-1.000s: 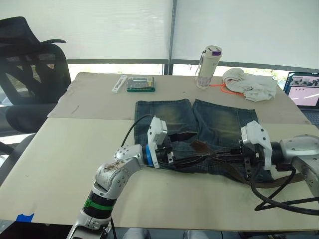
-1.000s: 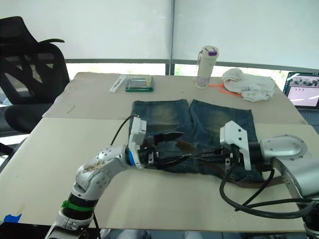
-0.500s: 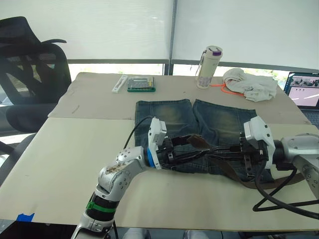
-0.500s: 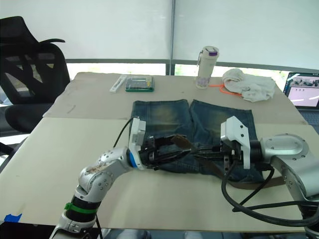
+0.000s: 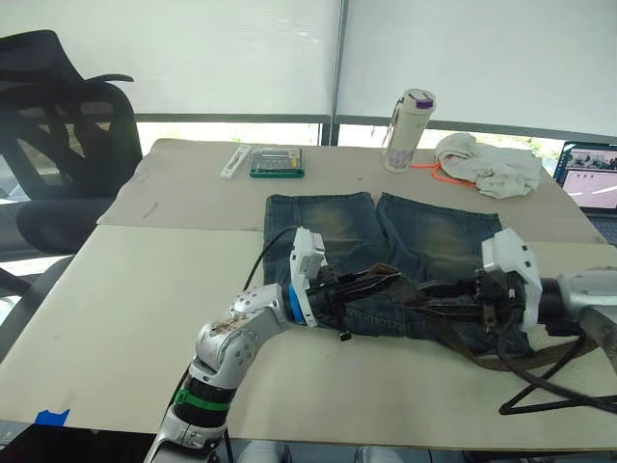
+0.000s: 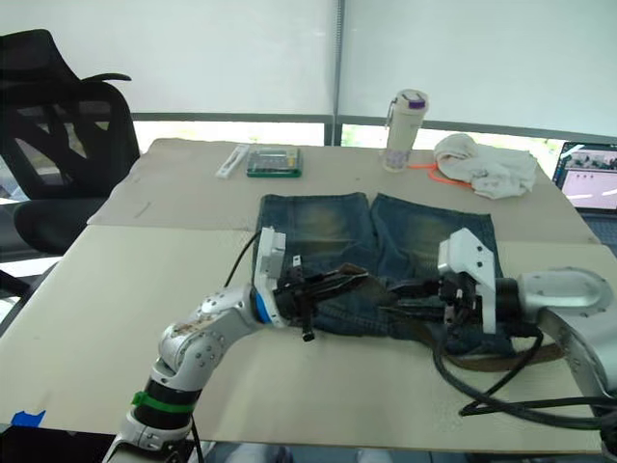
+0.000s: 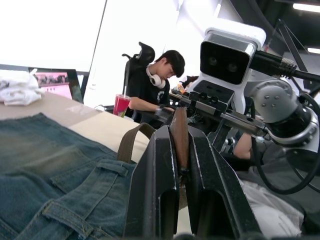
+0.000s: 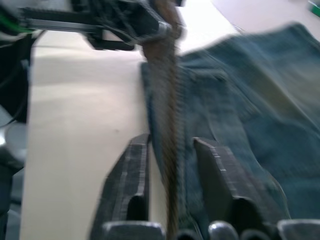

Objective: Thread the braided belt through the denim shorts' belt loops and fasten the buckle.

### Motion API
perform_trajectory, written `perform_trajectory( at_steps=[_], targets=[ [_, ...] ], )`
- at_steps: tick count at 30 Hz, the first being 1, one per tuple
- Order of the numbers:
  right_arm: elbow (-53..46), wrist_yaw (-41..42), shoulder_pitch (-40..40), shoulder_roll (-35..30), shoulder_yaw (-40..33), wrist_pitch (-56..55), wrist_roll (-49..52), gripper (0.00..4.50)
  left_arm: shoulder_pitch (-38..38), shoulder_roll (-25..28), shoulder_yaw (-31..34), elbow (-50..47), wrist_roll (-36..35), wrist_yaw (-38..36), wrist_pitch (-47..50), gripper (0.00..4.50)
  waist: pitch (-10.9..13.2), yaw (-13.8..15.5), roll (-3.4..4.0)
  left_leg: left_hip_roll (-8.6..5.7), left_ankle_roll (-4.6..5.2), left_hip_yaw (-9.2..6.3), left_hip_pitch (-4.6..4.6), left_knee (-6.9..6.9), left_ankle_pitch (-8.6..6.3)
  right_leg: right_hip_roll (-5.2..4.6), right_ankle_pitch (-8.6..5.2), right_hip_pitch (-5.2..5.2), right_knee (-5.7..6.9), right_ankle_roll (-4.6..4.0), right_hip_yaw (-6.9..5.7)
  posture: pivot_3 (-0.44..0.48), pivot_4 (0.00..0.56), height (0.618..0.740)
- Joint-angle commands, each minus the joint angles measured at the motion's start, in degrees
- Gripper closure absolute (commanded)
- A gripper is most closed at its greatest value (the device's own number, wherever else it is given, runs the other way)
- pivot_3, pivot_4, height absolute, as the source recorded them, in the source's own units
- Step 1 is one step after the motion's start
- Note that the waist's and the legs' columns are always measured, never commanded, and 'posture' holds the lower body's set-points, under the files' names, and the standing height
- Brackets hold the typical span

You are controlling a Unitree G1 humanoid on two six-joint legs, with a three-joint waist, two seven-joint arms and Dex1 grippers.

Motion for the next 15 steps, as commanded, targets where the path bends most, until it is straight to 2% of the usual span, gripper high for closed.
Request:
perform_trajectory(
  at_steps=[1,5,7,9,12,15],
  targets=[
    [-1.3,-6.9,1.2,2.6,-11.8,4.6,5.8,1.37,-2.2,-3.7,1.1,0.5,-2.5,3.2,1.5,4.5,0.0,-0.1,-0.01,-0.02,0.07,0.01,0.0,0.0,-0.04,0.0,0.01,0.0,0.0,0.02,0.05,0.0,0.15,0.737],
    [-7.2,-10.4,7.2,4.0,-21.5,14.5,19.5,0.06,-3.5,-6.0,2.4,1.8,-4.6,5.7,4.6,4.5,0.0,-0.3,0.0,0.01,0.15,-0.02,0.01,-0.08,-0.09,0.01,0.01,-0.04,0.02,0.03,0.11,0.0,0.15,0.737],
    [-12.2,-14.2,12.1,7.2,-23.1,16.7,28.4,0.02,-4.7,-8.1,4.5,3.0,-7.6,8.4,7.3,4.5,0.0,-0.3,-0.01,0.02,0.16,-0.04,0.02,-0.12,-0.1,0.03,0.01,-0.04,0.02,0.03,0.11,0.0,0.15,0.737],
    [-16.3,-19.6,15.7,11.6,-21.1,16.3,34.5,0.02,-5.7,-9.6,6.2,3.9,-9.8,10.5,9.3,4.5,0.0,-0.3,-0.02,0.04,0.2,-0.12,0.03,-0.11,-0.12,0.06,0.01,0.02,0.0,0.03,0.09,0.0,0.15,0.737],
    [-20.1,-27.5,18.8,18.4,-14.1,14.2,34.4,0.02,-6.9,-10.5,7.9,4.6,-11.7,12.1,11.4,4.5,0.0,-0.5,-0.01,0.02,0.25,-0.13,0.03,-0.1,-0.15,0.05,0.01,-0.02,0.04,0.03,0.2,0.0,0.15,0.737],
    [-21.3,-34.3,19.2,26.0,-5.1,11.4,28.9,0.02,-7.5,-10.8,9.2,4.7,-13.7,13.0,12.8,4.5,0.0,-0.7,0.0,-0.05,0.29,-0.07,0.03,-0.08,-0.17,0.09,-0.01,-0.07,0.08,0.06,0.44,0.0,0.15,0.737]
  ],
)
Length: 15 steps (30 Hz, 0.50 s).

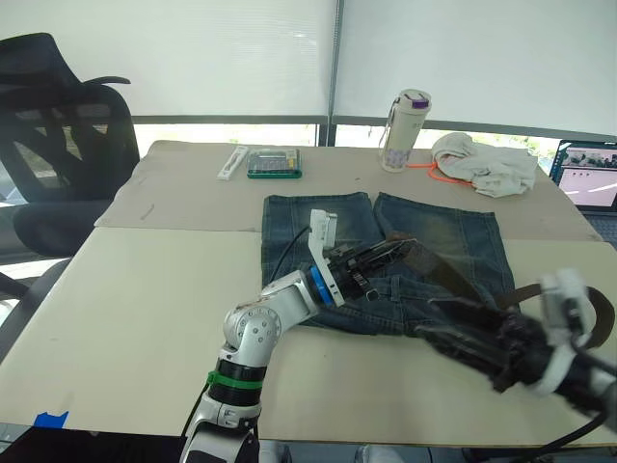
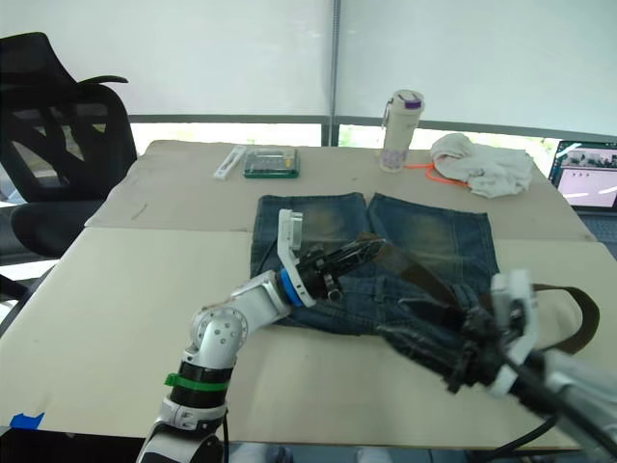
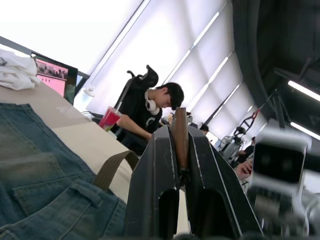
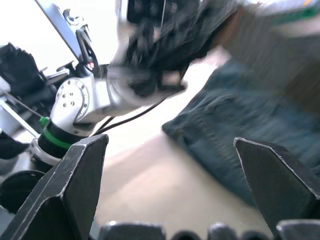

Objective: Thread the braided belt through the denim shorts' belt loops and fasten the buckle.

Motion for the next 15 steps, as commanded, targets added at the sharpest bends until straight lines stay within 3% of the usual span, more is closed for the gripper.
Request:
perform_trajectory(
  at_steps=[1,4,7,10,15],
  targets=[
    [-1.2,-8.5,-0.9,7.9,8.1,-5.1,-4.5,0.02,-1.2,-0.6,1.3,-1.2,-2.8,0.7,1.4,4.5,0.0,-0.1,0.01,-0.02,0.0,0.02,0.01,-0.01,0.0,0.02,-0.01,-0.01,0.01,0.01,0.05,0.0,0.15,0.737],
    [3.6,-14.8,-3.0,21.1,12.3,-13.4,-9.7,0.02,-0.8,-0.3,1.4,-1.8,-3.4,1.1,2.2,4.5,0.0,-0.1,0.05,-0.02,-0.13,0.02,0.0,-0.02,0.08,0.2,-0.02,-0.05,0.03,0.03,0.22,0.0,0.15,0.737],
    [6.6,-13.7,-2.9,29.7,11.6,-22.2,-11.7,0.02,-0.5,-0.2,1.5,-2.3,-3.8,1.2,2.5,4.5,-0.1,0.0,0.09,-0.11,-0.22,0.01,-0.03,-0.02,0.13,0.25,-0.08,-0.07,0.03,0.13,0.51,0.0,0.15,0.737],
    [8.6,-11.0,-1.8,32.0,13.2,-26.4,-14.3,0.02,0.0,-0.4,1.4,-2.1,-3.7,1.2,2.5,4.5,-0.1,-0.1,0.09,-0.17,-0.26,0.04,-0.03,0.0,0.16,0.27,-0.08,-0.04,-0.04,0.15,0.68,0.0,0.15,0.737],
    [8.5,-12.0,-5.0,35.8,13.3,-29.4,-7.1,0.02,0.2,-0.8,0.8,-2.1,-3.2,1.4,2.3,4.5,-0.1,-1.0,0.09,-0.08,-0.33,0.04,-0.01,-0.04,0.2,0.39,-0.08,-0.08,0.0,0.14,0.7,0.0,0.15,0.737]
  ],
)
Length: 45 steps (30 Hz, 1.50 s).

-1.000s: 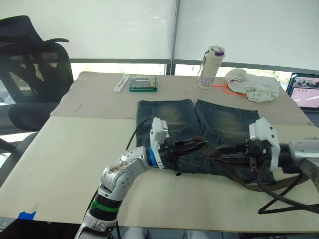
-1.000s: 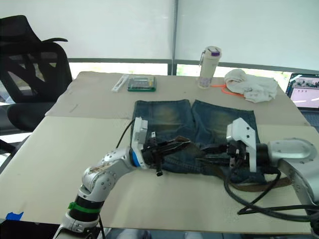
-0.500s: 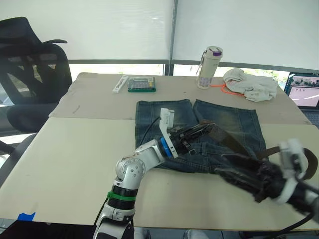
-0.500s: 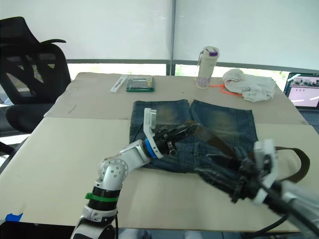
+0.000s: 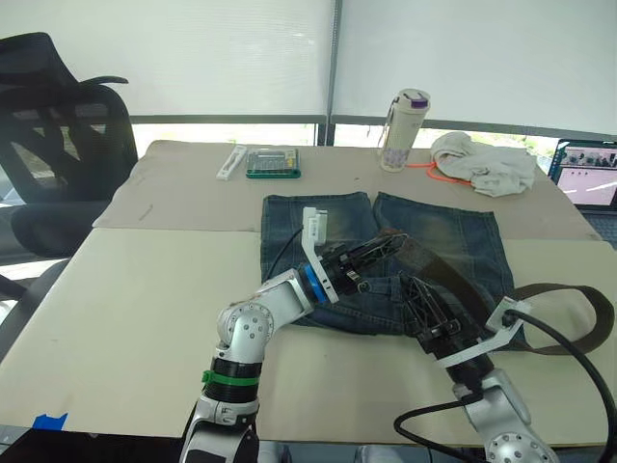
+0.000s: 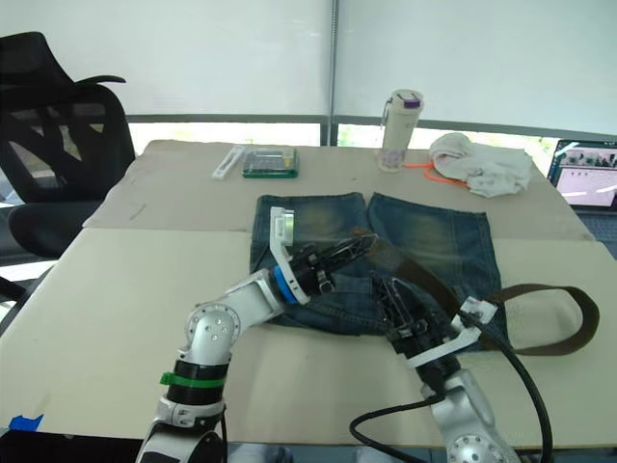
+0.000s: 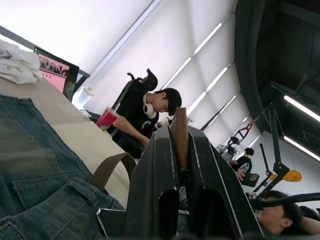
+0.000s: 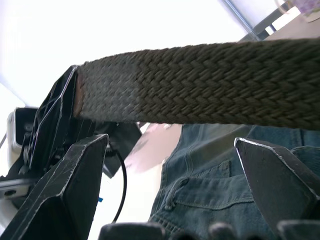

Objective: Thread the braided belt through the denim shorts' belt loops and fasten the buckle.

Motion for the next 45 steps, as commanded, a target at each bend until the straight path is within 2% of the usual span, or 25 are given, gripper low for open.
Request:
perform_trajectory(
  at_steps=[1,7,11,18,21,26,28,33,39,45],
  targets=[
    [-2.7,0.8,-2.0,0.3,0.4,-2.4,5.0,0.02,-0.5,-0.9,-0.7,-2.0,-1.1,0.0,-0.1,4.5,0.0,-0.2,0.0,0.01,0.01,-0.02,0.01,-0.02,-0.01,0.02,0.0,0.0,0.01,0.0,0.0,0.0,0.15,0.737],
    [-4.4,-0.2,-2.5,-1.2,1.1,-2.9,7.5,0.02,-0.3,-0.9,-0.9,-1.9,-0.7,0.2,-0.3,4.5,0.0,-0.4,0.01,0.01,0.05,-0.05,0.02,-0.06,-0.03,0.03,-0.01,0.01,0.0,-0.01,0.0,0.0,0.15,0.737],
    [-4.6,-1.6,-3.1,-2.1,0.1,-3.9,9.5,1.05,-0.2,-1.0,-0.8,-1.8,-0.7,0.2,-0.5,4.5,0.0,-0.5,0.01,0.01,0.12,-0.05,0.03,-0.07,-0.07,0.03,-0.01,0.01,0.0,-0.01,0.0,0.0,0.15,0.737],
    [-5.0,-2.4,-2.7,-4.1,0.3,-4.5,10.3,3.55,-0.1,-1.0,-0.9,-1.4,-0.4,0.2,-1.0,4.5,0.0,-0.5,0.01,0.01,0.13,-0.05,0.02,-0.07,-0.07,0.04,-0.01,0.01,-0.01,-0.02,0.0,0.0,0.15,0.737],
    [-5.1,-3.1,-2.7,-4.5,0.3,-5.0,10.6,4.47,0.1,-1.0,-1.3,-1.5,0.1,0.0,-1.2,4.5,0.0,-0.5,0.01,0.01,0.13,-0.05,0.02,-0.07,-0.08,0.04,-0.01,0.01,-0.02,-0.01,0.0,0.0,0.15,0.737],
    [-5.5,-4.2,-3.0,-5.7,0.1,-5.1,11.2,4.47,0.5,-0.8,-2.4,-1.8,1.4,-0.4,-2.3,4.5,0.0,-0.5,0.0,0.01,0.17,-0.05,0.02,-0.07,-0.1,0.04,-0.01,0.01,-0.02,-0.02,0.01,0.0,0.15,0.737],
    [-5.6,-4.8,-2.9,-6.3,0.1,-5.0,11.3,4.5,0.6,-0.4,-3.0,-1.7,2.5,-0.6,-3.3,3.67,0.0,-0.4,0.01,0.01,0.17,-0.05,0.02,-0.07,-0.1,0.04,-0.01,0.01,-0.01,-0.02,0.0,0.0,0.15,0.737],
    [-4.4,-7.5,-3.4,-9.5,-2.1,-4.6,12.4,4.5,0.7,1.3,-4.9,-1.8,6.0,-2.4,-5.9,2.06,0.0,-0.4,0.0,0.01,0.17,-0.04,0.01,-0.07,-0.1,0.04,-0.01,0.01,-0.02,-0.02,0.01,0.0,0.15,0.737],
    [2.2,-8.7,-2.4,-21.4,-12.2,-1.0,18.9,4.5,2.0,12.3,-13.5,-5.9,16.4,-13.1,-13.6,0.03,0.0,-0.4,0.01,0.01,0.19,0.02,0.02,-0.08,-0.11,0.03,-0.01,0.01,-0.03,-0.03,0.04,0.0,0.15,0.737],
    [14.6,-5.0,-0.1,-34.9,-20.3,7.5,23.0,4.5,3.2,22.4,-17.3,-7.8,24.6,-21.4,-21.8,0.03,0.0,-0.4,0.03,0.07,0.3,0.06,0.03,-0.1,-0.18,0.01,-0.03,0.01,-0.06,-0.06,0.08,0.0,0.15,0.737]
  ],
)
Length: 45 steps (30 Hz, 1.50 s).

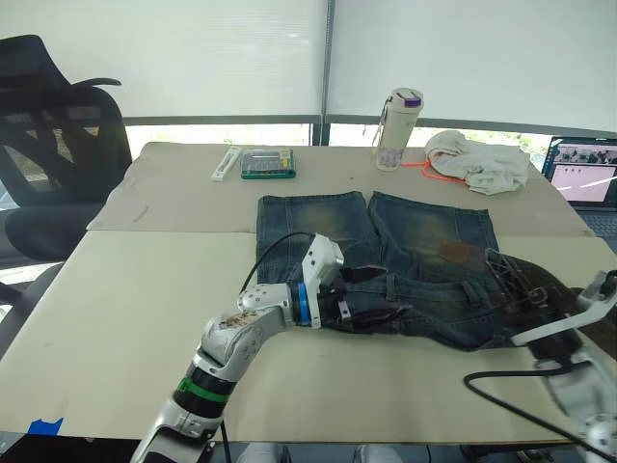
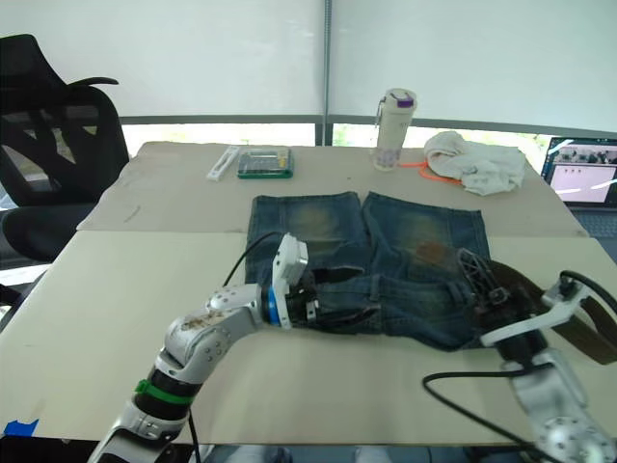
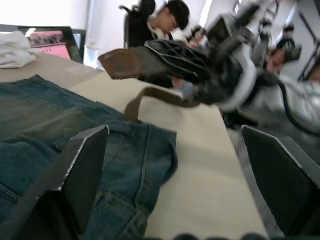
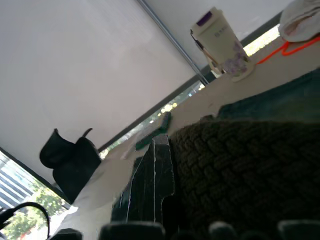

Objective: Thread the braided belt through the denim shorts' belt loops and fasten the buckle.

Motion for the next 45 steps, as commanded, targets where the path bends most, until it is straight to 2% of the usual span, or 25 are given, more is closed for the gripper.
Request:
perform_trajectory(
  at_steps=[1,8,15,19,24,31,38,45],
  targets=[
    [7.2,4.9,1.2,-7.4,-4.5,6.1,1.0,4.5,0.3,4.1,-1.0,-2.8,4.1,-4.8,-5.6,0.03,0.0,0.0,0.02,0.0,0.02,0.0,0.0,0.0,-0.01,0.0,0.0,0.0,-0.01,0.0,0.02,0.0,0.15,0.737],
    [26.3,10.8,-5.8,-18.4,-2.7,12.9,-7.5,4.5,1.0,10.9,2.2,-4.3,2.8,-11.0,-7.1,0.03,0.0,-0.2,0.04,0.02,0.07,0.05,-0.01,-0.01,-0.04,-0.01,0.0,-0.02,-0.02,0.0,0.07,0.0,0.15,0.737],
    [39.9,18.2,-15.4,-22.9,1.8,14.4,-19.1,4.5,1.8,15.2,7.5,-3.3,1.9,-13.8,-7.6,0.03,0.0,-0.2,0.05,0.01,0.08,0.07,-0.01,0.0,-0.04,0.0,0.01,-0.02,-0.03,0.03,0.07,0.0,0.15,0.737],
    [43.9,22.2,-18.9,-23.8,3.7,16.1,-23.8,4.5,-1.9,15.4,8.9,0.3,2.3,-15.5,-9.2,0.03,0.0,0.0,0.05,0.0,0.08,0.09,-0.02,0.0,-0.04,0.0,0.01,-0.01,-0.04,0.04,0.07,0.0,0.15,0.737],
    [46.7,26.2,-21.5,-24.5,5.2,18.5,-27.8,4.5,-7.4,12.9,8.5,4.5,4.5,-15.1,-12.6,0.03,0.0,0.1,0.05,-0.02,0.08,0.1,-0.04,0.03,-0.04,0.0,0.02,0.01,-0.05,0.07,0.05,0.0,0.15,0.737],
    [48.4,29.2,-24.5,-24.6,6.8,23.0,-32.0,4.5,-9.4,9.9,7.5,5.6,6.7,-14.2,-14.1,0.03,0.0,-0.2,0.05,0.0,-0.21,0.13,-0.04,0.03,0.13,0.0,0.02,0.01,-0.06,0.08,0.05,0.0,0.15,0.737],
    [46.8,30.2,-28.1,-19.9,9.7,24.8,-34.5,4.5,-8.9,7.3,6.2,5.5,7.5,-13.6,-14.1,0.03,0.0,-0.2,0.05,0.01,-0.2,0.12,-0.04,0.03,0.12,0.0,0.02,0.0,-0.05,0.08,0.06,0.0,0.15,0.737],
    [44.6,30.1,-28.9,-15.7,9.3,26.7,-33.9,4.5,-8.6,4.8,5.7,7.8,8.6,-12.6,-14.3,0.03,0.0,-0.1,0.05,0.0,-0.21,0.12,-0.04,0.03,0.13,0.0,0.03,0.0,-0.04,0.09,0.06,0.0,0.15,0.737]
  ],
)
